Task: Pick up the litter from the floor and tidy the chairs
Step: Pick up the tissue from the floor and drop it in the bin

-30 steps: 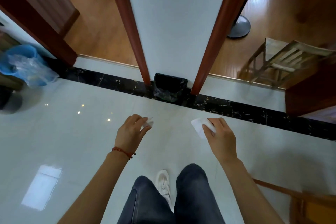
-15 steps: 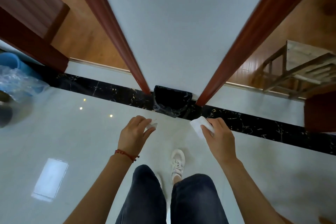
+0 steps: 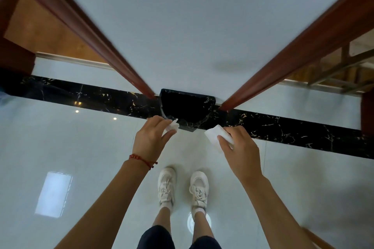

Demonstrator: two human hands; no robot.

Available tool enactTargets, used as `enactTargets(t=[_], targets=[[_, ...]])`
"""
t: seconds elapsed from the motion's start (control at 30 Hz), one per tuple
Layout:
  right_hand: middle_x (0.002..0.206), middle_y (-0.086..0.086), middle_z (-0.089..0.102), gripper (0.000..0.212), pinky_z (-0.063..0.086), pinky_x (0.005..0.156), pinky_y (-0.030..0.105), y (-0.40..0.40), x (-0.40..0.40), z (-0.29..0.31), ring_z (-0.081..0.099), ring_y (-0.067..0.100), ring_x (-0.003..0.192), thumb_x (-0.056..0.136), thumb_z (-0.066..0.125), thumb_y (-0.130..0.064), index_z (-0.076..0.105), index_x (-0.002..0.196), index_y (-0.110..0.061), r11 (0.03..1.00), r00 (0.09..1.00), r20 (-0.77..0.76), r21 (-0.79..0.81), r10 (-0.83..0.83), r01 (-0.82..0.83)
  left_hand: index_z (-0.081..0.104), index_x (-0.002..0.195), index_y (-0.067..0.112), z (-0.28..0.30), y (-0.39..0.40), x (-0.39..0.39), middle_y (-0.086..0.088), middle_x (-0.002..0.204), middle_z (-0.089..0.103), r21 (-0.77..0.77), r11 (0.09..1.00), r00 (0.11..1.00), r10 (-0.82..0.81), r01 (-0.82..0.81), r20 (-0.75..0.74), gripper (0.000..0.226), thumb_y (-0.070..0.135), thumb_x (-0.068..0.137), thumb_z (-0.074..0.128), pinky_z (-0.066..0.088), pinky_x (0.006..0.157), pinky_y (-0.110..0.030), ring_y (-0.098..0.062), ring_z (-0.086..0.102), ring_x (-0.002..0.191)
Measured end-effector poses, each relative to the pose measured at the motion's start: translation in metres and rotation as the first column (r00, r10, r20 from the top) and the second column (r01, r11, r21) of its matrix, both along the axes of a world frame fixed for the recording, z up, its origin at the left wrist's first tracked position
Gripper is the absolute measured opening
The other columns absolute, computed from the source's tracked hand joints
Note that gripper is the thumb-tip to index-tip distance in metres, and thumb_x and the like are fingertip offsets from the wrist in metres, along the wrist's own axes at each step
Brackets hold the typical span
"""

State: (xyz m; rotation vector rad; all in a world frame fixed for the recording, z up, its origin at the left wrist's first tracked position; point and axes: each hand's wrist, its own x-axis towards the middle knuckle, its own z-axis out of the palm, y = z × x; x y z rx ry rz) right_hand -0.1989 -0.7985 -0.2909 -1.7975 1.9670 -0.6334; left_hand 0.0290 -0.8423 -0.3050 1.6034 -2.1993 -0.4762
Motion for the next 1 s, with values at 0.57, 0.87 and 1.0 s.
enactTargets(t=[0.57, 0.87, 1.0], targets=[[0.083, 0.006, 0.060, 0.019, 0.032, 0.053, 0.013, -0.041, 0.002, -0.084, 0.057, 0.021, 0.067, 0.079, 0.058, -0.020, 0.064, 0.092, -0.007, 0.997, 0.999, -0.004, 0.053, -0.054, 0.054, 0.067, 0.095, -0.002, -0.122, -0.084, -0.019, -0.016, 0.080, 0.063, 0.149, 0.989, 1.000, -0.002, 0.002, 0.003, 0.029, 0.007, 0.069, 0.078, 0.055, 0.055, -0.039, -0.033, 0.061, 0.072], [0.086, 0.008, 0.060, 0.018, 0.043, 0.053, 0.028, -0.050, 0.019, -0.103, 0.058, 0.024, 0.070, 0.081, 0.060, -0.018, 0.063, 0.093, -0.005, 0.997, 0.998, 0.046, 0.061, -0.051, 0.048, 0.058, 0.119, -0.001, -0.121, -0.072, -0.002, -0.020, 0.119, 0.059, 0.149, 0.988, 0.988, 0.005, -0.029, 0.156, 0.054, 0.039, 0.085, 0.045, 0.041, 0.094, -0.048, -0.037, 0.055, 0.111], [0.083, 0.010, 0.059, 0.017, 0.041, 0.050, 0.027, -0.056, 0.033, -0.122, 0.058, 0.026, 0.067, 0.080, 0.062, -0.017, 0.062, 0.091, -0.004, 0.996, 0.999, 0.037, 0.084, -0.019, 0.016, 0.058, 0.119, 0.000, -0.117, -0.046, 0.018, -0.021, 0.121, 0.059, 0.167, 0.984, 0.974, 0.014, -0.053, 0.225, 0.052, 0.039, 0.085, 0.049, 0.039, 0.094, -0.049, -0.039, 0.054, 0.111]])
